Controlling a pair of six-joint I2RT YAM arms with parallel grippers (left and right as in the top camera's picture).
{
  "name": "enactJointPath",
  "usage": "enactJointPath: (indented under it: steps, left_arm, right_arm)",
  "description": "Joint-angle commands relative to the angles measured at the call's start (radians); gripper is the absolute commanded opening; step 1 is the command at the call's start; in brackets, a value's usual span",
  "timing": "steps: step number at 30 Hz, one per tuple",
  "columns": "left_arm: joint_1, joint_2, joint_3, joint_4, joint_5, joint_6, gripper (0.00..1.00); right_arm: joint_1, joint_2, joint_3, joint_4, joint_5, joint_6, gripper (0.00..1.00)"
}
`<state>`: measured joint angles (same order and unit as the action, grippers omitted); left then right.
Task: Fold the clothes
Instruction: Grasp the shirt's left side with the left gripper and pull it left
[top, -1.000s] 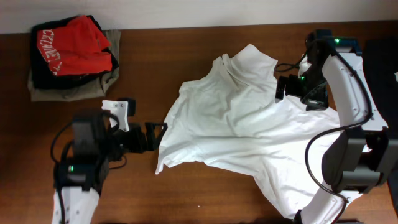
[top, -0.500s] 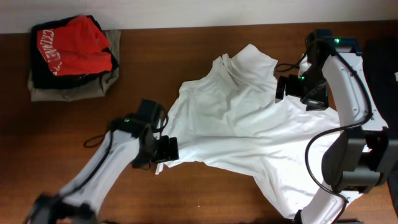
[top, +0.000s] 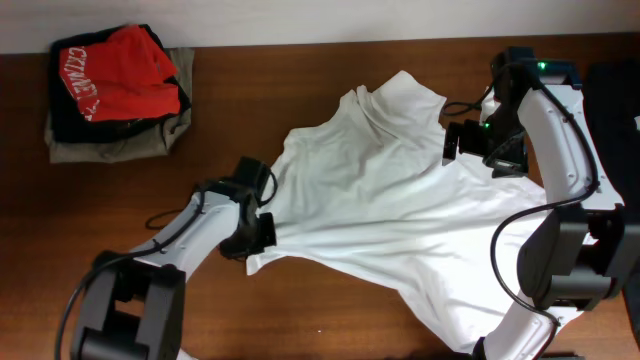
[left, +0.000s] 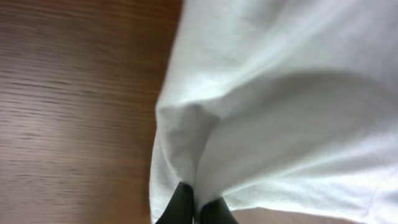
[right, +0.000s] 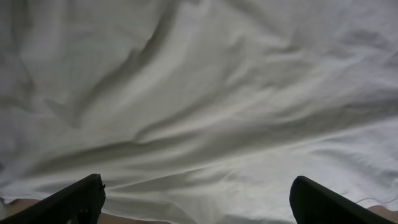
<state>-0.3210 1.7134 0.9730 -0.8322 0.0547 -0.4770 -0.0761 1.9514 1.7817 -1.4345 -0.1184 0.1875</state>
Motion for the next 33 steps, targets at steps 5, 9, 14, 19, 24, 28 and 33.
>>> enactJointPath:
  steps: [5,9,14,19,24,28,33]
  left_arm:
    - [0.422,0.009,0.014,0.002,-0.179,-0.138,0.0]
    - [0.652,0.008,0.014,-0.056,-0.179,-0.188,0.0]
    - [0.78,-0.052,0.014,-0.106,-0.075,-0.177,0.0]
    - [0.779,-0.125,0.014,-0.054,0.282,-0.017,0.99]
    - [0.728,-0.124,0.014,-0.058,0.182,0.045,0.99]
    - [0.705,-0.124,0.014,-0.052,0.103,0.045,0.99]
    - [0.705,-0.124,0.014,-0.035,0.101,0.045,0.99]
  right_arm:
    - [-0.003,-0.011,0.0,0.0,-0.002,0.011,0.99]
    - [-0.003,-0.011,0.0,0.0,-0.002,0.011,0.99]
    - [-0.003,-0.011,0.0,0.0,-0.002,0.011,0.99]
    - [-0.003,-0.011,0.0,0.0,-0.002,0.011,0.99]
    - [-0.003,-0.011,0.0,0.0,-0.002,0.011,0.99]
    - [-0.003,-0.011,0.0,0.13,-0.029,0.011,0.99]
    - [-0.003,-0.016,0.0,-0.005,0.003,0.132,0.99]
